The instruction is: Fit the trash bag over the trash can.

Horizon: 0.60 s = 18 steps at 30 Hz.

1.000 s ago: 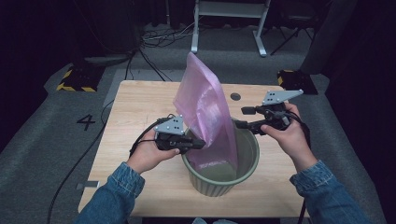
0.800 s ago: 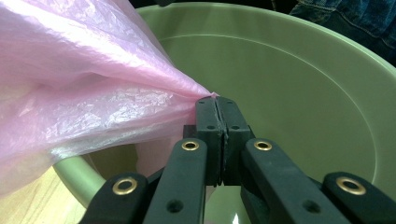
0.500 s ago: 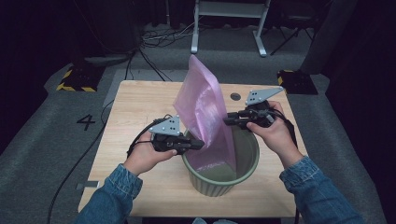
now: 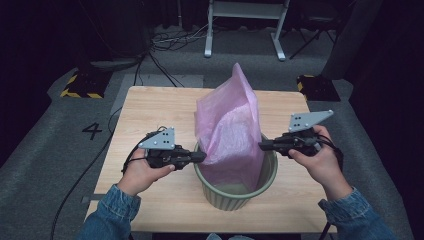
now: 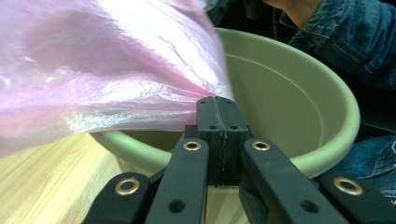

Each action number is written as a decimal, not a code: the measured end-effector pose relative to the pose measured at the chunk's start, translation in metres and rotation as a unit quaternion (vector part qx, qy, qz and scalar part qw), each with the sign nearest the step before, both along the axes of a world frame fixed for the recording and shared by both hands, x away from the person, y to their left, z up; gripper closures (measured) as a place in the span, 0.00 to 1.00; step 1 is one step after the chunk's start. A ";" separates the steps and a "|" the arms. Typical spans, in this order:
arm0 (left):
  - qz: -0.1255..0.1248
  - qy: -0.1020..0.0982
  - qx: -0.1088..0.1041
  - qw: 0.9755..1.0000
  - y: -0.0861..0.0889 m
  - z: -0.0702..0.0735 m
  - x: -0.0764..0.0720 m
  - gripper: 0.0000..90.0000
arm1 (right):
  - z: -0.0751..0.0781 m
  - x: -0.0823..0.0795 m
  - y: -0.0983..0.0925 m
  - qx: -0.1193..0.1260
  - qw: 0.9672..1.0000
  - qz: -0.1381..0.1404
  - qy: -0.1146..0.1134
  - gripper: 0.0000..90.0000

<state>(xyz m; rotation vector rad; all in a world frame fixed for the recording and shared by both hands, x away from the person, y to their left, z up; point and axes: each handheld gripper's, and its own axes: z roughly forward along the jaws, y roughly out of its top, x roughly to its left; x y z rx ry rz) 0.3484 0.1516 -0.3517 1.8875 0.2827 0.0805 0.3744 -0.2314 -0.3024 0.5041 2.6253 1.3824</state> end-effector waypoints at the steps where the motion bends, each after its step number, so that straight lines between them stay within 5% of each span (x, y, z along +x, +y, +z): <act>1: -0.001 -0.001 0.000 1.000 0.001 0.001 0.000 1.00 | 0.001 -0.002 -0.003 0.002 1.000 -0.001 0.000 1.00; 4: -0.005 0.001 -0.002 1.000 0.002 0.002 -0.002 0.98 | 0.001 -0.008 -0.013 0.006 1.000 -0.004 0.003 1.00; 5: 0.003 -0.006 -0.002 1.000 0.001 0.003 -0.001 0.79 | 0.001 -0.011 -0.014 0.001 1.000 0.002 0.006 1.00; 6: 0.014 -0.008 -0.008 1.000 0.000 0.004 -0.001 0.79 | 0.001 -0.011 -0.014 0.001 1.000 0.002 0.006 1.00; 7: 0.027 -0.011 -0.014 0.999 -0.001 0.006 0.000 0.65 | 0.001 -0.013 -0.013 -0.002 1.000 0.006 0.007 1.00; 10: 0.046 -0.021 -0.020 0.998 -0.006 0.012 0.005 0.42 | -0.004 -0.021 0.000 -0.033 0.999 0.038 0.015 1.00; 18: 0.086 -0.018 -0.014 0.996 -0.010 0.011 0.021 0.36 | -0.009 -0.024 0.010 -0.058 0.996 0.056 0.030 1.00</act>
